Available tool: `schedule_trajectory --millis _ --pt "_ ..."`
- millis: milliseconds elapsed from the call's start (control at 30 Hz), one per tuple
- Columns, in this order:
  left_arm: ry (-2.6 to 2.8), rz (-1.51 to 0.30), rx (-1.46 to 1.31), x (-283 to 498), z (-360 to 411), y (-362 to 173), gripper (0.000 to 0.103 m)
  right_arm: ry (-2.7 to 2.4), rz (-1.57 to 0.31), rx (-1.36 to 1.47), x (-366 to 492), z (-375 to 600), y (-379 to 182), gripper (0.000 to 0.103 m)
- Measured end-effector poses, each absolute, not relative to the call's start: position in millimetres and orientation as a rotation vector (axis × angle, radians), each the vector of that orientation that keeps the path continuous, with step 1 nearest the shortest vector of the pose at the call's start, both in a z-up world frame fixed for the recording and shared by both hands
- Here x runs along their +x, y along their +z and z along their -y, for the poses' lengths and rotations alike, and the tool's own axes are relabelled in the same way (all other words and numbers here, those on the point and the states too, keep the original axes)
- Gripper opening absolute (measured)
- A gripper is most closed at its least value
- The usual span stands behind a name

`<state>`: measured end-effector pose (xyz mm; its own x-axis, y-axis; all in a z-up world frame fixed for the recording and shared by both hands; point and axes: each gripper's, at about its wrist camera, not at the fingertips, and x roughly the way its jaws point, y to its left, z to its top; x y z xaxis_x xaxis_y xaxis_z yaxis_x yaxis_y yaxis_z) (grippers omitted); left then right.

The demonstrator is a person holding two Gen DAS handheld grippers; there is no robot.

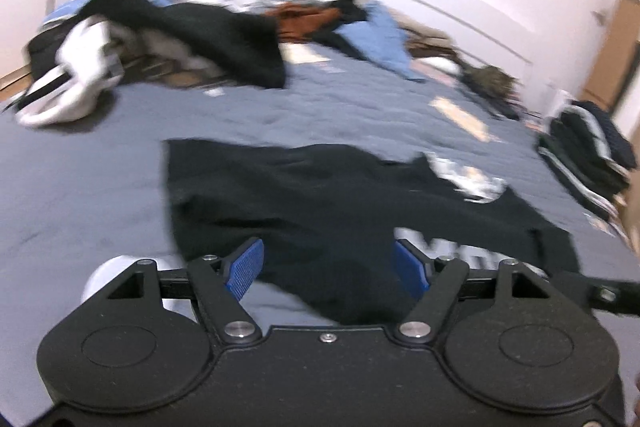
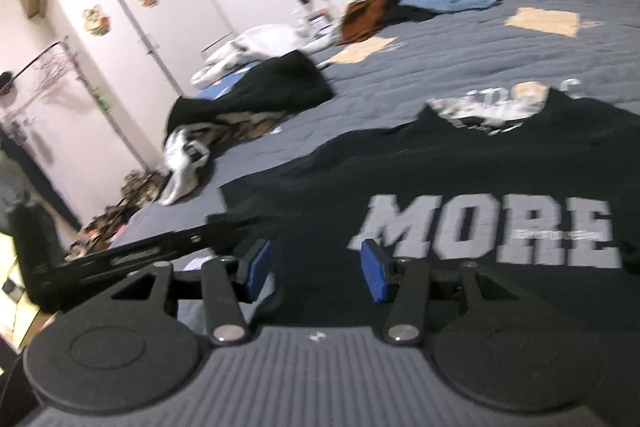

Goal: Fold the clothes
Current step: 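Grasp the unfolded black sleeve cuff with the left gripper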

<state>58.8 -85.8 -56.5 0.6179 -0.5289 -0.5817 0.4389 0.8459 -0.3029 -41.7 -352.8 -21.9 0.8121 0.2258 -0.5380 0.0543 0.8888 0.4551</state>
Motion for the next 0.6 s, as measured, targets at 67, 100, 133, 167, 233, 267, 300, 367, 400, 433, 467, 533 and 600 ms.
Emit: schedule_trajectory --millis 67,100,133,167,233,267,300,367,400,433,467,533,600 --pt "-0.520 -0.736 -0.211 67 72 -61 0.071 0.115 -0.632 0.468 -39 344 -23 0.049" --pt "-0.500 -0.748 -0.248 70 66 -64 0.071 0.123 -0.637 0.465 -38 341 -23 0.049" --pt "-0.480 -0.759 -0.286 74 59 -66 0.071 0.129 -0.641 0.463 -38 338 -23 0.049" --pt "-0.460 -0.771 -0.323 78 52 -68 0.071 0.133 -0.644 0.460 -38 336 -23 0.049" --pt "-0.419 -0.792 -0.398 86 38 -73 0.071 0.140 -0.649 0.457 -38 332 -21 0.049" --pt "-0.398 -0.803 -0.436 90 32 -76 0.071 0.144 -0.650 0.456 -38 331 -20 0.049" --pt "-0.377 -0.813 -0.473 94 25 -78 0.071 0.148 -0.651 0.455 -39 330 -19 0.049" --pt "-0.354 -0.831 -0.537 99 16 -83 0.071 0.154 -0.656 0.452 -39 328 -17 0.049" --pt "-0.346 -0.840 -0.560 101 15 -86 0.071 0.158 -0.658 0.452 -40 328 -17 0.049" --pt "-0.339 -0.846 -0.565 103 16 -88 0.071 0.162 -0.658 0.453 -40 327 -16 0.049" --pt "-0.332 -0.854 -0.571 105 17 -91 0.071 0.163 -0.658 0.453 -41 327 -15 0.049" --pt "-0.322 -0.872 -0.583 107 18 -94 0.071 0.166 -0.657 0.453 -42 327 -13 0.049" --pt "-0.312 -0.889 -0.598 109 19 -98 0.071 0.169 -0.657 0.452 -43 327 -11 0.049"
